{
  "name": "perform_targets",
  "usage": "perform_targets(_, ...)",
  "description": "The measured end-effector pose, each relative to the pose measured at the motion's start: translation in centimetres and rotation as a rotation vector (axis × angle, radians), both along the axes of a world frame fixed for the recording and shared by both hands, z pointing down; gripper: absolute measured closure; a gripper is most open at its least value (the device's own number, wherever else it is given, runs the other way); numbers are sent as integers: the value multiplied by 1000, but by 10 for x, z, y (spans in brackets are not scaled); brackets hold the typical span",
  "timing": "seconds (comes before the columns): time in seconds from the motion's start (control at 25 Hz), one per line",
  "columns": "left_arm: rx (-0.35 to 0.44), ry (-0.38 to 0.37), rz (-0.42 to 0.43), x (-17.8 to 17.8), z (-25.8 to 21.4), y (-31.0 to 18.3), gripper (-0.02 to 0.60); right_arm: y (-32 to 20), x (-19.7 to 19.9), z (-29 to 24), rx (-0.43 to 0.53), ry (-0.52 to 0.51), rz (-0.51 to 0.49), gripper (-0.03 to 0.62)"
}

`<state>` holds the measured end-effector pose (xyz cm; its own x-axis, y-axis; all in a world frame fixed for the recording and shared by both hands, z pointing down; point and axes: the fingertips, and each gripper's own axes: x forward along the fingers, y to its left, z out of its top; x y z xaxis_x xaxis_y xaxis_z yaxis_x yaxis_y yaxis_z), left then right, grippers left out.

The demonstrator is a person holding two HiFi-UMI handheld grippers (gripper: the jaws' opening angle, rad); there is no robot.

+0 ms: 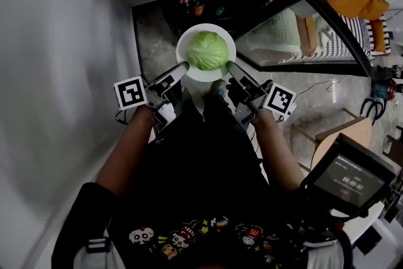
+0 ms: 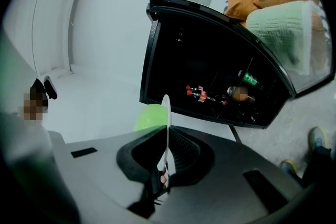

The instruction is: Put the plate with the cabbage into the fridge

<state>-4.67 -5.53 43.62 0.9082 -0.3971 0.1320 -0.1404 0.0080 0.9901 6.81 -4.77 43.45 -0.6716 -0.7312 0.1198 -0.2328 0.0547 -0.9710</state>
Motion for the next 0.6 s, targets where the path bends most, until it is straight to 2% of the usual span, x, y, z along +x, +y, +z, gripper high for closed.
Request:
perform_targets(0.4, 2, 18, -73, -4, 3, 4, 566, -6, -4, 3, 14, 33, -111, 576)
perform_targets(0.6, -10, 6, -96, -6, 1, 7, 566, -6, -8, 1, 3, 18, -133, 576)
